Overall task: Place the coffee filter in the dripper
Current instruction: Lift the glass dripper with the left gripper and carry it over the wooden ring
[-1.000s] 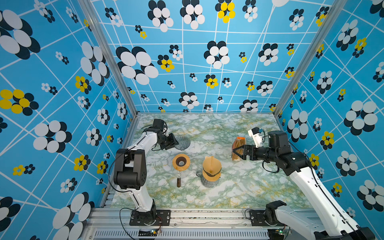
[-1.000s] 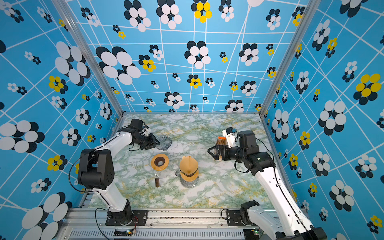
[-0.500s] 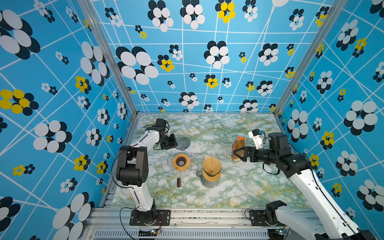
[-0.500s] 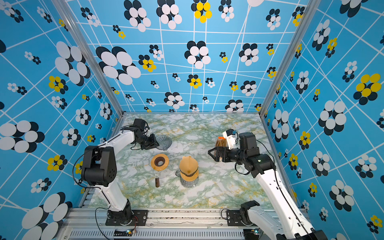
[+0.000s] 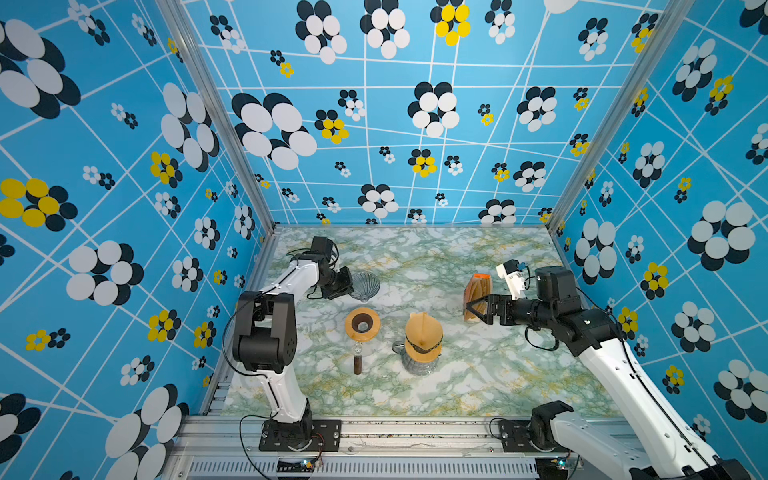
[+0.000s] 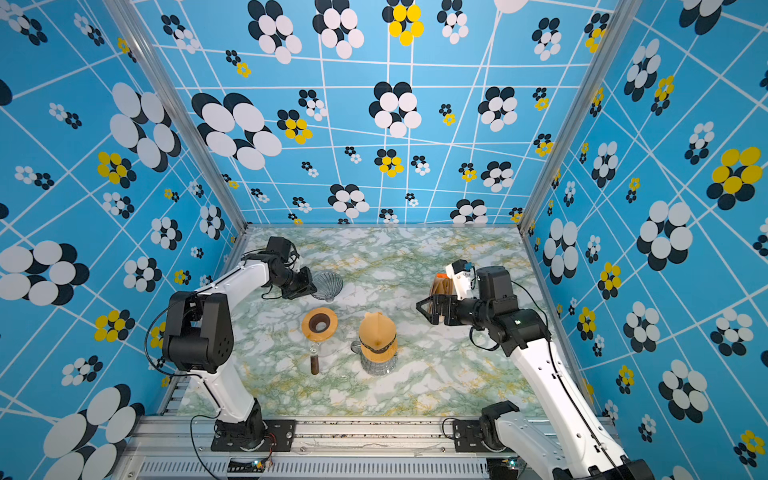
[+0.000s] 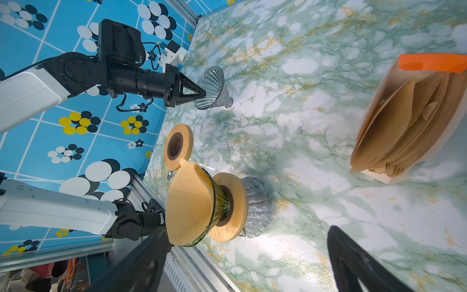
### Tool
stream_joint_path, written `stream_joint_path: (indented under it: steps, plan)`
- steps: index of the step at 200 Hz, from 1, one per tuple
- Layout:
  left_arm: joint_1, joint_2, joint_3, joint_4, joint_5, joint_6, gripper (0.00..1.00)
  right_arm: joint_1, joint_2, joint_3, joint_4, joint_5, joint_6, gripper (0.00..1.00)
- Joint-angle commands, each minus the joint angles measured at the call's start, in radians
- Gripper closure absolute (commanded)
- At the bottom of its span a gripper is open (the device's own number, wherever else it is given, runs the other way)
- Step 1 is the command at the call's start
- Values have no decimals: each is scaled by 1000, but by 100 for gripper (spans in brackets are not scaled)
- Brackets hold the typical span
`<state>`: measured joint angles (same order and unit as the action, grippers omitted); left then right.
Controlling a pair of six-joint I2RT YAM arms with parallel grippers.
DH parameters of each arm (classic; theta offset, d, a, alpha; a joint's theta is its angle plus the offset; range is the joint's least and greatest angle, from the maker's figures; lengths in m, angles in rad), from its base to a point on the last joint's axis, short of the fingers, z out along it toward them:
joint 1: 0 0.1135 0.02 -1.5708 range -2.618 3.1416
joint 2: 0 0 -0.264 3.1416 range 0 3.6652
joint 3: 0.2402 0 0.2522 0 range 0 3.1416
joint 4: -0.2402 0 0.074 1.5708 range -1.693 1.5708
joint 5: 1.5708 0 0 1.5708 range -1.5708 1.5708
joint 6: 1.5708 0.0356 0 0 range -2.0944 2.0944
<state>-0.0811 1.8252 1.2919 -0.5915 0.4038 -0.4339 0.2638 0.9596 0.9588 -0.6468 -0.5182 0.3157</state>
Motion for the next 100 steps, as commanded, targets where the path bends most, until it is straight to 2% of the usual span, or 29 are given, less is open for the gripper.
stream_joint_path:
  steps: [1, 43, 100]
  plan:
    - [1, -21, 28, 7, -11, 1, 90, -5, -17, -6, -17, 20, 1, 1]
    - [20, -56, 34, 4, 22, -10, 92, -5, -24, -6, -20, 21, 4, 1]
    - [65, -193, 51, -55, 54, -10, 93, -5, -28, -7, -9, -11, 9, 1]
